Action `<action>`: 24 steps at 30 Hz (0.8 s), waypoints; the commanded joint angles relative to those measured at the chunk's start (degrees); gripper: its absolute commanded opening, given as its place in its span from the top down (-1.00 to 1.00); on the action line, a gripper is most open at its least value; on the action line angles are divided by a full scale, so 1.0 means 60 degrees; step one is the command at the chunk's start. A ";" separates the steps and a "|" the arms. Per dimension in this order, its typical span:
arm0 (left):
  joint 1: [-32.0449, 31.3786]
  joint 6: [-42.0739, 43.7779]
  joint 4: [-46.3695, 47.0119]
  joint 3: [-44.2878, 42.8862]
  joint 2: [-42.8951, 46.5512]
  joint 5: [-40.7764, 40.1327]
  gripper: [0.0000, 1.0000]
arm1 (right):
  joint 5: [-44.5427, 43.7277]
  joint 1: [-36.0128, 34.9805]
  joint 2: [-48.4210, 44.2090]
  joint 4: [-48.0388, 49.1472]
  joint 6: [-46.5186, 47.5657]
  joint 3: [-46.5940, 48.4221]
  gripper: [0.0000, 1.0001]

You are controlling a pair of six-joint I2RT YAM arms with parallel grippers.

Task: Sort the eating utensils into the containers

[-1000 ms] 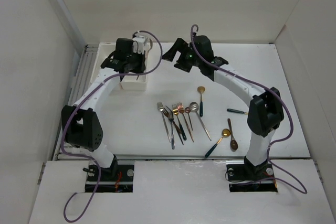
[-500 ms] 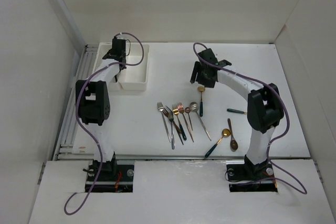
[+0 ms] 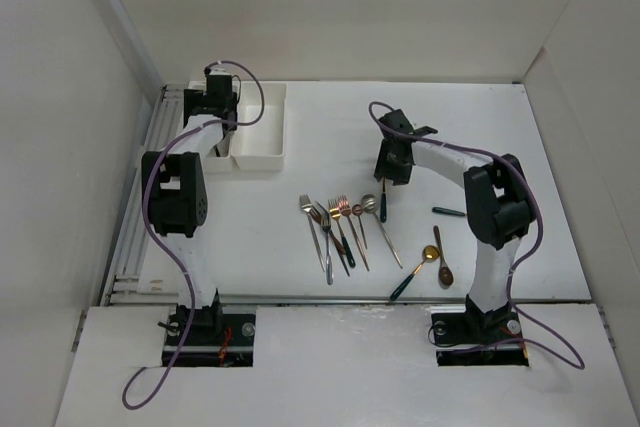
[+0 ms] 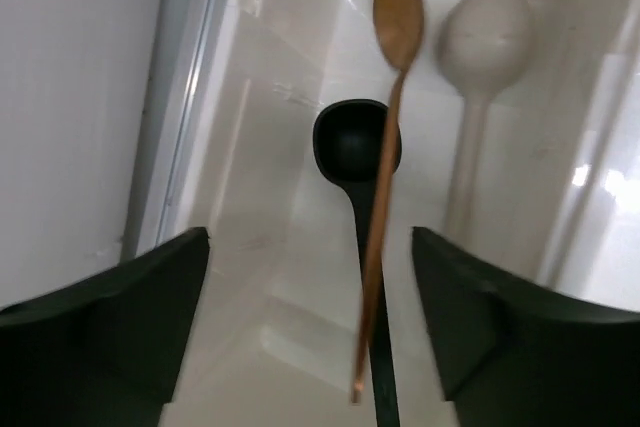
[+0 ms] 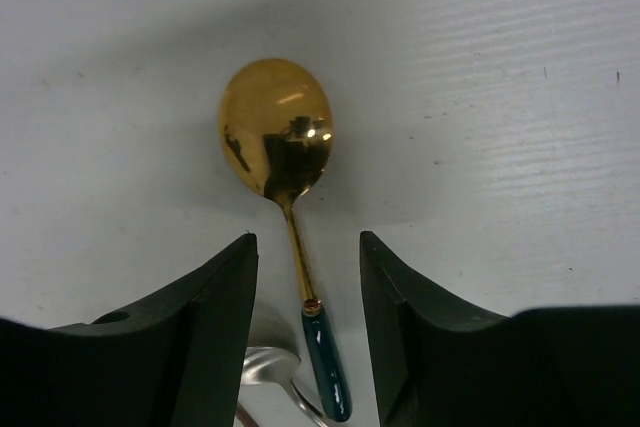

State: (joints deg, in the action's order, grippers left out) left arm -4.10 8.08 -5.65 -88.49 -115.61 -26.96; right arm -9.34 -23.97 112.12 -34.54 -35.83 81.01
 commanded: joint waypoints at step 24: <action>-0.0035 -0.0850 -0.1988 -0.0986 0.3389 0.3418 -0.30 | 0.0371 -0.0093 0.0239 -0.0073 -0.0385 -0.1140 1.00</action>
State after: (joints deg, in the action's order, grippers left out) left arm -4.12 2.98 -17.26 -94.61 -100.57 -16.23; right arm -8.29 -24.05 109.58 -34.11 -37.76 74.17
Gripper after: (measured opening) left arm 0.657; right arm 0.037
